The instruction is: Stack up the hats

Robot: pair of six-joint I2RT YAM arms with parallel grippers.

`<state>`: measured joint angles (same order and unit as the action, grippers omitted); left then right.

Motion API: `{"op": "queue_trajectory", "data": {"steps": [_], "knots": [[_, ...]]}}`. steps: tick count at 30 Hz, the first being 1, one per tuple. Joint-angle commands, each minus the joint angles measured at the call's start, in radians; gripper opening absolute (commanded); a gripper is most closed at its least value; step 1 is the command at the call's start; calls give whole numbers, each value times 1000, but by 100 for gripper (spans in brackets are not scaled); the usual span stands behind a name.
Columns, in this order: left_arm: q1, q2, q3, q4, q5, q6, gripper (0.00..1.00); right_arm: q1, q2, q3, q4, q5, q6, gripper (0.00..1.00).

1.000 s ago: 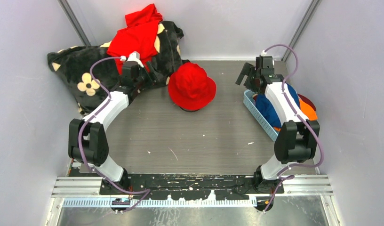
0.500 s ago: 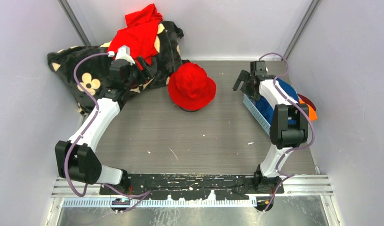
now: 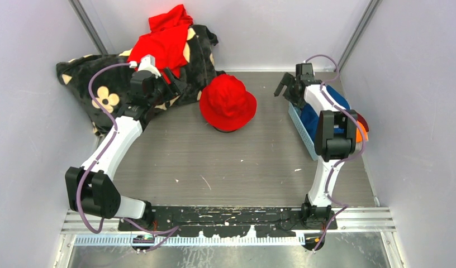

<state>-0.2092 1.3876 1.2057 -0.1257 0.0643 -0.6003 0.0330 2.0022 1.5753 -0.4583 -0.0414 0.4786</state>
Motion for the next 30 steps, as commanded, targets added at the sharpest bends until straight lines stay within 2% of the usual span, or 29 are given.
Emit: {"op": "queue_trajectory", "data": {"steps": [1, 10, 19, 23, 30], "knots": [[-3, -19, 46, 33, 20, -10, 67, 1, 68, 160, 105, -44, 19, 94], [-4, -19, 46, 26, 14, -7, 67, 2, 300, 473, 100, -85, -20, 94], [-15, -5, 64, 21, 3, -11, 67, 0, 435, 641, 163, -126, -64, 94], [-20, -14, 63, 20, -4, -9, 67, 0, 380, 614, 189, -131, -86, 94], [-22, -29, 63, 23, -2, -8, 67, 0, 118, 435, 185, -106, -109, 94]]}}
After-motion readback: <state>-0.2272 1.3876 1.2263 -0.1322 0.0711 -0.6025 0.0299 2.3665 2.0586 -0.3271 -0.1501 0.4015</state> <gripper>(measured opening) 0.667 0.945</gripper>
